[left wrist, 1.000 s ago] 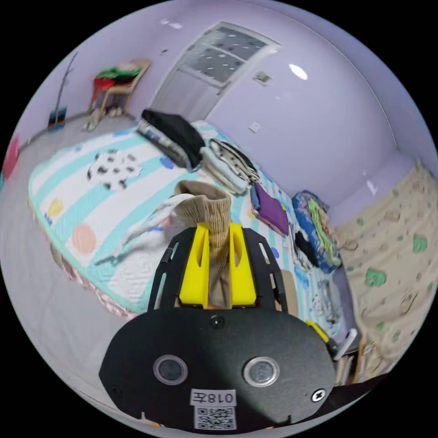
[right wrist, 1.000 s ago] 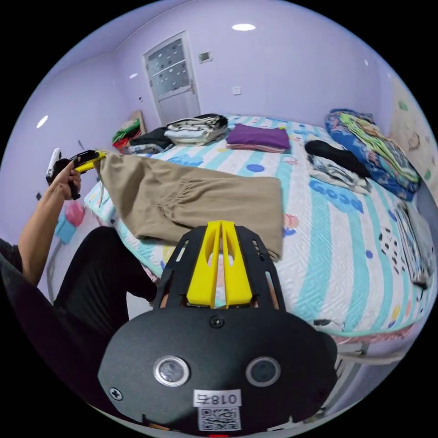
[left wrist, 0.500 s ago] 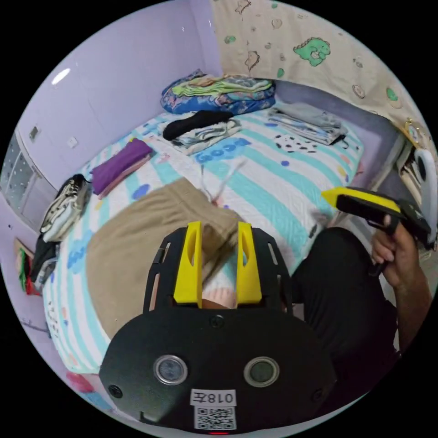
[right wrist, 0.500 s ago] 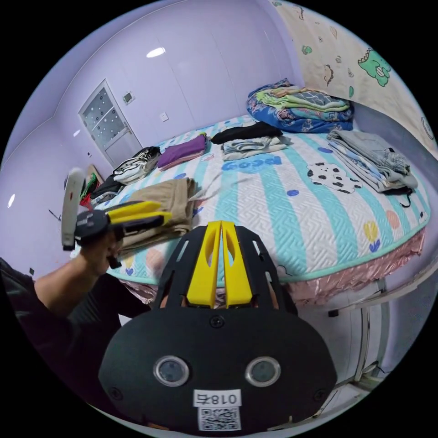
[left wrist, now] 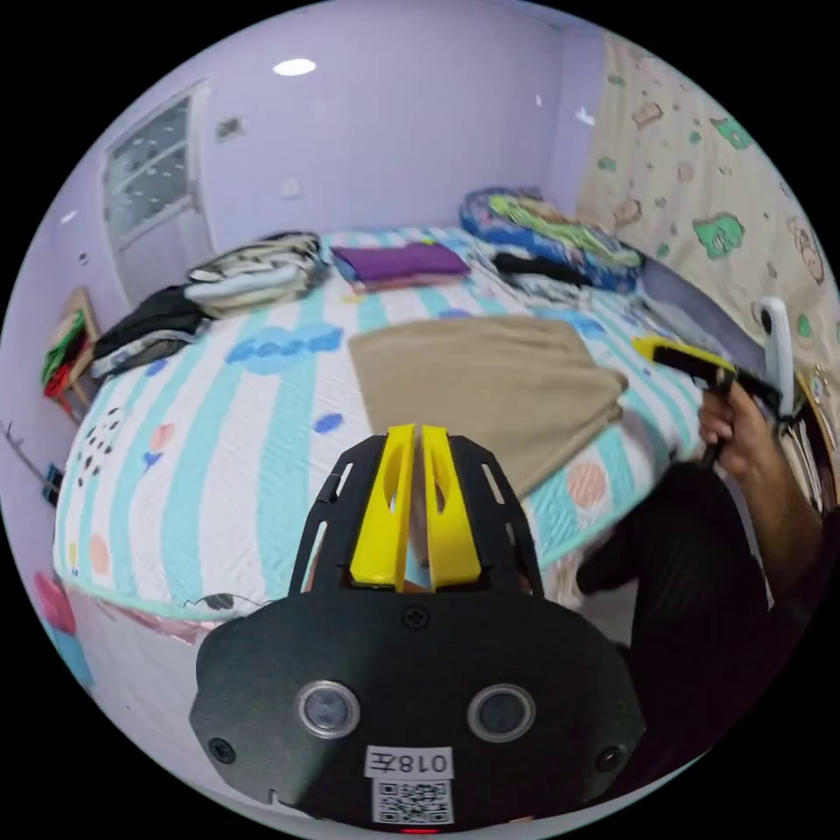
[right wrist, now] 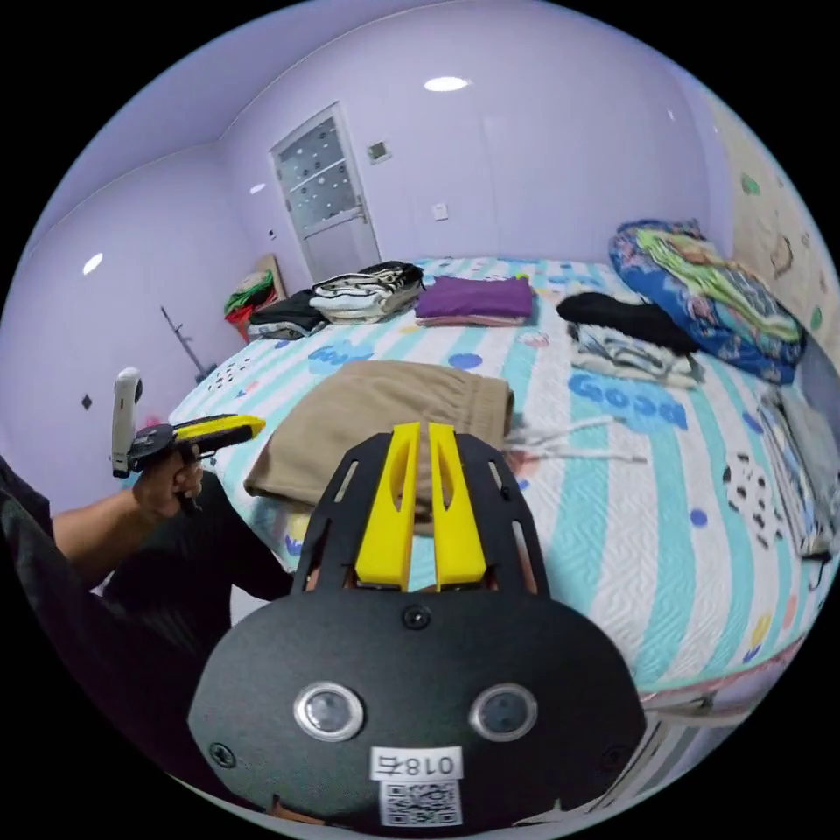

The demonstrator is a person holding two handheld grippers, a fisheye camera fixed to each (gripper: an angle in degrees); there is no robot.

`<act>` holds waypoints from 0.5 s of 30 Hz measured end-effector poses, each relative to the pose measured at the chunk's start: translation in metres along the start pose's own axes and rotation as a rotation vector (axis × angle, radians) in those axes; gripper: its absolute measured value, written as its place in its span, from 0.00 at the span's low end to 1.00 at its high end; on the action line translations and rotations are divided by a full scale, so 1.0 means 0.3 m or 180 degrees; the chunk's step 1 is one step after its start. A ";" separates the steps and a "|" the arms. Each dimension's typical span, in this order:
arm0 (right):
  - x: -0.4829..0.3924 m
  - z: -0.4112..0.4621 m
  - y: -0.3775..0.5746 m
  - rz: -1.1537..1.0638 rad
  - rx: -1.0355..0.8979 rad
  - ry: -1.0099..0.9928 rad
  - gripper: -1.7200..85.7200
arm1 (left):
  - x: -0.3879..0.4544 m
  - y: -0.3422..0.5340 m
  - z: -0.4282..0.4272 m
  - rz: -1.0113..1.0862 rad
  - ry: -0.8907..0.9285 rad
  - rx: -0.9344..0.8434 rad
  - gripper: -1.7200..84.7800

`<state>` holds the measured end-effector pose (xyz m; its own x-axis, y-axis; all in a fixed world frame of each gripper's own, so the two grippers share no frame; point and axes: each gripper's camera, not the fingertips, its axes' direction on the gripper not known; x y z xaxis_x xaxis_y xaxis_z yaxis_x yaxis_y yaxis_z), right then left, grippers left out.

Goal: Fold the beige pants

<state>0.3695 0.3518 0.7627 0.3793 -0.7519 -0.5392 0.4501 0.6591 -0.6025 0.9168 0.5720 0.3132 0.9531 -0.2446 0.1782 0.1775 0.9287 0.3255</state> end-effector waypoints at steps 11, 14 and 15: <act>0.438 0.161 0.079 0.0751 -0.0180 -0.0525 0.09 | -0.499 -0.004 0.159 -0.1293 0.1478 -0.0023 0.07; 0.661 0.235 0.114 0.1260 -0.0214 -0.1211 0.16 | -0.639 0.004 0.240 -0.1712 0.1776 0.0055 0.11; 0.741 0.299 0.128 0.1402 -0.0415 -0.1422 0.17 | -0.658 0.004 0.271 -0.1766 0.1842 0.0001 0.11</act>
<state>0.5436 0.2086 0.6726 0.8193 -0.3250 -0.4724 0.0838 0.8829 -0.4621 0.7089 0.5986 0.3539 0.7018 -0.4873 -0.5196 0.6627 0.7141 0.2256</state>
